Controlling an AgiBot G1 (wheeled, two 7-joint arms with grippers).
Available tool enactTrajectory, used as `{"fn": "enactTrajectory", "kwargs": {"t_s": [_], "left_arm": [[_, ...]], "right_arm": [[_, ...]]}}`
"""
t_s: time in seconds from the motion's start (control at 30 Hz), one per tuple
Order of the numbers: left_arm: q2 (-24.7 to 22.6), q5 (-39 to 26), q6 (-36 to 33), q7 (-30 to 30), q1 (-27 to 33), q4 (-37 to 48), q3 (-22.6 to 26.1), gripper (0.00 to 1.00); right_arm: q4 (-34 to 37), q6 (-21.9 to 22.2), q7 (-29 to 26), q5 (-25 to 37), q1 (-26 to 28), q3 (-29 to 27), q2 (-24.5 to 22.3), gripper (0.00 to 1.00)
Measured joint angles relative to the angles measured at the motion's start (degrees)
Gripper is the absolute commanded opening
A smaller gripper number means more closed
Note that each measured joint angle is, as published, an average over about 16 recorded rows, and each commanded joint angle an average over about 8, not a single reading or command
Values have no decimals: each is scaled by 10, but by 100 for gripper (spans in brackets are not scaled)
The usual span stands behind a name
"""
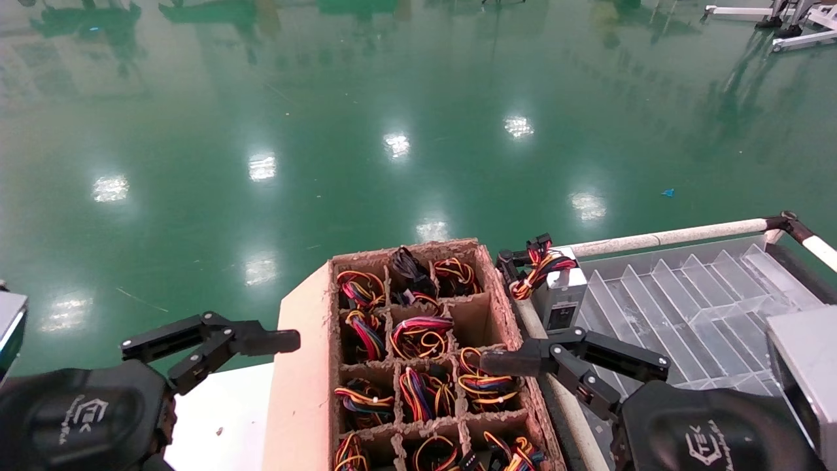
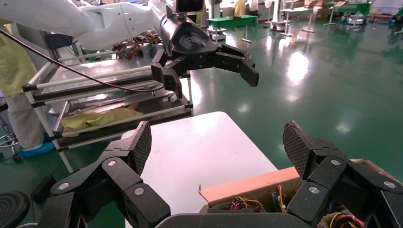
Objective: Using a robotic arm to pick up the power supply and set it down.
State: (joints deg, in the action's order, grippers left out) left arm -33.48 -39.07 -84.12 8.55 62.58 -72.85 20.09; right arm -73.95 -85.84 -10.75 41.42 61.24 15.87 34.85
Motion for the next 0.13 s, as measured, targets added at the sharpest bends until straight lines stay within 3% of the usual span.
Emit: {"fn": "enactTrajectory", "kwargs": {"t_s": [0.13], "left_arm": [[0,0,0,0,0,0,0,100]], "right_arm": [[-8,-3,-5,-9,-7,-3,-4,100]]}}
